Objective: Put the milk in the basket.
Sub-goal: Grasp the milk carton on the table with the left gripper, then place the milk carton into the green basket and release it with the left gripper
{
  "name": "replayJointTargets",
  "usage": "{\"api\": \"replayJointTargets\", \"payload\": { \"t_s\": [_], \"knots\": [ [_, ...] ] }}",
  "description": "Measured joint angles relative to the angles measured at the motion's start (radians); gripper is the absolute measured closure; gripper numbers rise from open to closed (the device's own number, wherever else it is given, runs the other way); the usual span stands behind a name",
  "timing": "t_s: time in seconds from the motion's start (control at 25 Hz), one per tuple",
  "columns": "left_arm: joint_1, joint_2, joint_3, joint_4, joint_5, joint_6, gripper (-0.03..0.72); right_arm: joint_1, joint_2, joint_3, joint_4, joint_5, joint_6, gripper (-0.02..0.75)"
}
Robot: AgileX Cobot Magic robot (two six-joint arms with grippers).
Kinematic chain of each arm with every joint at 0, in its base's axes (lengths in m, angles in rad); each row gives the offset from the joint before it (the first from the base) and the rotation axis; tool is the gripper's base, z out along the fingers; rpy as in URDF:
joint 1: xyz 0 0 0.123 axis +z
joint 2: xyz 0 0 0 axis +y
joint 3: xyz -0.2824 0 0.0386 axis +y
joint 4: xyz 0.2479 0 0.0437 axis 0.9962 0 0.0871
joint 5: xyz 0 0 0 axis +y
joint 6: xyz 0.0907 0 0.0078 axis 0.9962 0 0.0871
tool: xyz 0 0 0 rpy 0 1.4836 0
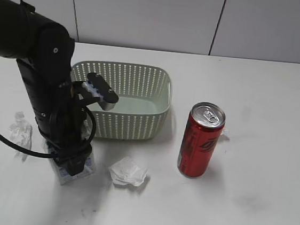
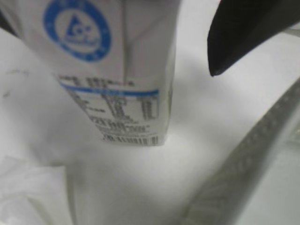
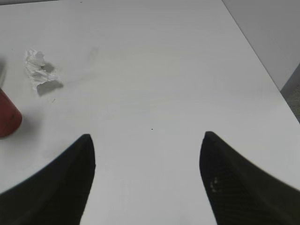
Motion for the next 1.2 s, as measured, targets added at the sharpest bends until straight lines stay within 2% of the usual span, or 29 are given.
{"api": "replayJointTargets", "payload": {
  "t_s": [0.08, 0.32, 0.36, 0.52, 0.68, 0.88, 1.2],
  "knots": [
    [0.000, 0.000, 0.000, 0.000, 0.000, 0.000, 0.093, 0.000, 0.000, 0.000, 0.000, 0.000, 0.000, 0.184],
    [-0.001, 0.003, -0.003, -0.006, 0.024, 0.000, 0.311, 0.000, 0.000, 0.000, 0.000, 0.000, 0.000, 0.184],
    [-0.001, 0.004, -0.004, -0.005, 0.028, 0.000, 0.325, 0.000, 0.000, 0.000, 0.000, 0.000, 0.000, 0.184],
    [-0.001, 0.004, -0.011, -0.001, 0.064, 0.000, 0.334, 0.000, 0.000, 0.000, 0.000, 0.000, 0.000, 0.184],
    [-0.001, 0.004, -0.059, -0.007, 0.186, 0.000, 0.337, 0.000, 0.000, 0.000, 0.000, 0.000, 0.000, 0.184],
    [-0.001, -0.016, -0.200, -0.017, 0.347, -0.014, 0.338, 0.000, 0.000, 0.000, 0.000, 0.000, 0.000, 0.184],
    [-0.001, -0.054, -0.469, -0.015, 0.366, -0.064, 0.340, 0.000, 0.000, 0.000, 0.000, 0.000, 0.000, 0.184]
  ]
}}
